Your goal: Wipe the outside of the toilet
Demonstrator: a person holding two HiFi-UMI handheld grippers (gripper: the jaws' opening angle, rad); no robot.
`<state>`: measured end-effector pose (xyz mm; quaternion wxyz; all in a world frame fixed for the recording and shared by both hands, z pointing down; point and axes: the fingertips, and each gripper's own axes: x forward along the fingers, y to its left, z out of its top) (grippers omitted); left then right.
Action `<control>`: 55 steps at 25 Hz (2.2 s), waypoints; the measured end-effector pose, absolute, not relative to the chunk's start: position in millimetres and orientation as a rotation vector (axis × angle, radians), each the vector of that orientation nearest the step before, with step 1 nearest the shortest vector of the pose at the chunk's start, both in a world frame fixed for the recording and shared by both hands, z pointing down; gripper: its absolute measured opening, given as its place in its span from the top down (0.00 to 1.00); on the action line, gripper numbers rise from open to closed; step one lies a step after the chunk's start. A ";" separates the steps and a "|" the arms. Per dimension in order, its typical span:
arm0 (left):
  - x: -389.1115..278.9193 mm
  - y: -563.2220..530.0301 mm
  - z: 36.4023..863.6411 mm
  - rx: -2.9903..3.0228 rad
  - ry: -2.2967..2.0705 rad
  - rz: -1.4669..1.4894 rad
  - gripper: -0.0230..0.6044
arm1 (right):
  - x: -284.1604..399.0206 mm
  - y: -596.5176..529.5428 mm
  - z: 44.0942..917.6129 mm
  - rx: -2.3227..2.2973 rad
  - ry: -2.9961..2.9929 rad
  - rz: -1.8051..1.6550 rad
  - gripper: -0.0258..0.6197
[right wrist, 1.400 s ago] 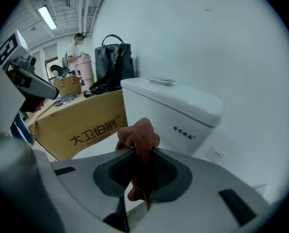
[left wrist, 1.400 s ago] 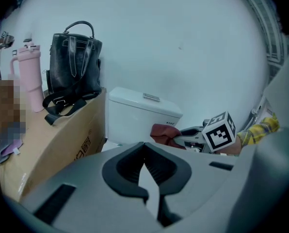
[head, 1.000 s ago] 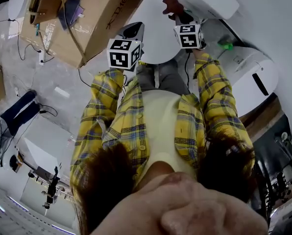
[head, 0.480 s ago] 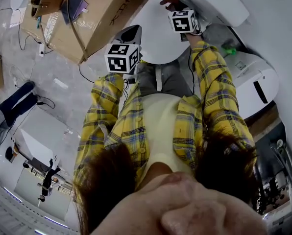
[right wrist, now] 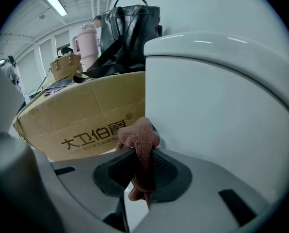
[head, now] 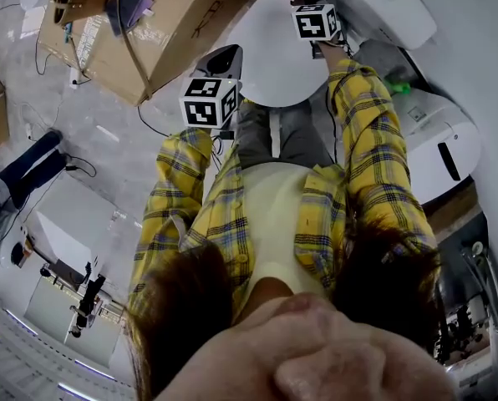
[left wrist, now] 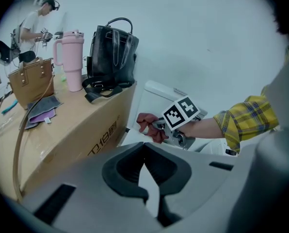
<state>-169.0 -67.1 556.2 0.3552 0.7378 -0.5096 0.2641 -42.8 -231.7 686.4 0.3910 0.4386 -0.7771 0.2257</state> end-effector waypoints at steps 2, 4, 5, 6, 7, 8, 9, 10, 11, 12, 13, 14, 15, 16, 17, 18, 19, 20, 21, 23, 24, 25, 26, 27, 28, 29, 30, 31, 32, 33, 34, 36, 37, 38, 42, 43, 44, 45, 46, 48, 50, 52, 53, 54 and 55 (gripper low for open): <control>-169.4 -66.3 555.3 1.907 -1.316 0.685 0.95 | -37.6 -231.4 687.7 1.135 -1.963 0.590 0.83; -168.8 -66.3 555.3 1.911 -1.310 0.686 0.95 | -31.1 -230.5 689.0 1.154 -1.951 0.597 0.83; -167.7 -66.7 555.4 1.916 -1.305 0.687 0.95 | -27.2 -229.4 690.1 1.161 -1.942 0.599 0.83; -166.2 -67.4 555.6 1.921 -1.299 0.688 0.95 | -23.2 -227.9 691.0 1.168 -1.934 0.602 0.83; -164.5 -68.2 555.7 1.927 -1.293 0.688 0.95 | -19.3 -226.2 691.5 1.174 -1.927 0.606 0.83; -162.8 -68.9 555.8 1.933 -1.286 0.690 0.95 | -15.5 -224.2 691.7 1.181 -1.921 0.609 0.83; -160.9 -69.4 556.0 1.938 -1.279 0.693 0.95 | -11.7 -221.8 692.0 1.188 -1.915 0.614 0.83; -158.8 -69.5 556.1 1.944 -1.271 0.698 0.95 | -7.7 -218.9 692.4 1.195 -1.908 0.619 0.83; -156.3 -69.5 556.1 1.951 -1.263 0.702 0.95 | -3.2 -215.7 692.7 1.204 -1.902 0.626 0.83; -153.3 -69.5 555.8 1.958 -1.254 0.705 0.95 | 1.9 -212.5 693.1 1.215 -1.895 0.635 0.83; -150.1 -69.6 555.3 1.967 -1.246 0.707 0.95 | 7.2 -209.3 693.2 1.227 -1.888 0.644 0.83; -146.9 -69.9 554.7 1.975 -1.238 0.709 0.95 | 12.2 -206.2 693.0 1.238 -1.882 0.652 0.83; -143.9 -70.4 554.1 1.984 -1.230 0.712 0.95 | 16.7 -203.2 692.7 1.248 -1.876 0.658 0.83; -141.1 -70.8 553.6 1.992 -1.221 0.715 0.95 | 21.0 -200.0 692.6 1.257 -1.870 0.664 0.83; -138.3 -71.2 553.3 2.000 -1.212 0.718 0.95 | 25.2 -196.8 692.7 1.266 -1.864 0.670 0.83; -135.5 -71.6 553.2 2.008 -1.203 0.721 0.95 | 29.5 -193.5 693.2 1.275 -1.857 0.676 0.83; -132.8 -72.0 553.2 2.016 -1.195 0.723 0.95 | 33.9 -190.5 694.0 1.283 -1.851 0.682 0.83; -130.0 -72.6 553.1 2.024 -1.188 0.724 0.95 | 38.1 -187.6 694.9 1.291 -1.845 0.686 0.83; -127.2 -73.2 552.6 2.032 -1.180 0.724 0.95 | 42.3 -184.8 695.5 1.299 -1.839 0.690 0.83; -121.6 -73.9 550.8 2.048 -1.165 0.724 0.95 | 50.6 -179.1 695.5 1.315 -1.827 0.698 0.83; -119.2 -73.8 549.7 2.055 -1.157 0.726 0.95 | 54.5 -176.2 694.9 1.325 -1.821 0.704 0.83; -117.1 -73.6 548.9 2.062 -1.150 0.729 0.95 | 58.3 -173.3 694.2 1.335 -1.814 0.710 0.83; -115.4 -73.4 548.3 2.068 -1.143 0.732 0.95 | 61.9 -170.5 693.6 1.345 -1.808 0.715 0.83; -113.9 -73.3 548.0 2.073 -1.136 0.734 0.95 | 65.4 -167.8 693.2 1.353 -1.802 0.719 0.83; -112.5 -73.1 547.7 2.078 -1.130 0.737 0.95 | 69.0 -165.1 692.9 1.362 -1.797 0.722 0.83; -111.1 -72.9 547.5 2.083 -1.125 0.740 0.95 | 72.6 -162.0 692.7 1.369 -1.791 0.725 0.83; -109.6 -72.8 547.3 2.088 -1.120 0.743 0.95 | 76.4 -158.8 692.4 1.376 -1.786 0.728 0.83; -107.8 -73.0 546.9 2.093 -1.114 0.744 0.95 | 80.4 -155.6 692.2 1.384 -1.780 0.730 0.83; -105.7 -73.2 546.3 2.099 -1.109 0.745 0.95 | 84.5 -152.4 692.0 1.391 -1.773 0.733 0.83; -103.4 -73.3 545.6 2.105 -1.103 0.746 0.95 | 88.8 -149.2 691.9 1.399 -1.766 0.736 0.83; -100.8 -73.1 544.9 2.112 -1.096 0.747 0.95 | 93.4 -146.2 691.9 1.407 -1.758 0.738 0.83; -95.8 -72.3 543.9 2.125 -1.082 0.752 0.95 | 102.7 -140.5 691.6 1.424 -1.742 0.745 0.83; -93.6 -71.8 543.8 2.130 -1.075 0.755 0.95 | 107.2 -137.8 691.5 1.432 -1.734 0.749 0.83; -91.5 -71.5 543.8 2.134 -1.068 0.757 0.95 | 111.5 -135.3 691.5 1.439 -1.727 0.753 0.83; -83.2 -71.2 543.9 2.151 -1.045 0.764 0.95 | 127.4 -126.7 692.6 1.463 -1.697 0.772 0.83; -81.3 -71.2 543.8 2.155 -1.039 0.765 0.95 | 131.4 -124.7 692.9 1.471 -1.688 0.777 0.83; -79.4 -71.2 543.5 2.160 -1.034 0.766 0.95 | 135.5 -122.7 693.3 1.481 -1.679 0.782 0.83; -77.7 -71.0 543.2 2.164 -1.029 0.767 0.95 | 139.7 -120.7 693.8 1.490 -1.671 0.787 0.83; -76.0 -70.8 542.9 2.168 -1.024 0.769 0.95 | 143.9 -118.8 694.2 1.499 -1.662 0.793 0.83; -73.3 -70.2 543.1 2.173 -1.017 0.776 0.95 | 151.9 -115.3 695.0 1.516 -1.648 0.805 0.83; -71.1 -70.0 543.4 2.177 -1.011 0.783 0.95 | 159.2 -112.0 696.0 1.532 -1.634 0.818 0.83; -68.5 -70.7 543.3 2.181 -1.005 0.787 0.95 | 166.2 -110.0 696.7 1.547 -1.622 0.825 0.83; -66.8 -71.3 543.2 2.184 -1.001 0.788 0.95 | 169.5 -109.1 697.0 1.552 -1.616 0.826 0.83; -64.9 -71.7 543.2 2.187 -0.996 0.790 0.95 | 172.7 -108.2 697.5 1.556 -1.610 0.828 0.83; -63.1 -71.9 543.5 2.190 -0.991 0.792 0.95 | 176.4 -107.2 698.3 1.562 -1.602 0.829 0.83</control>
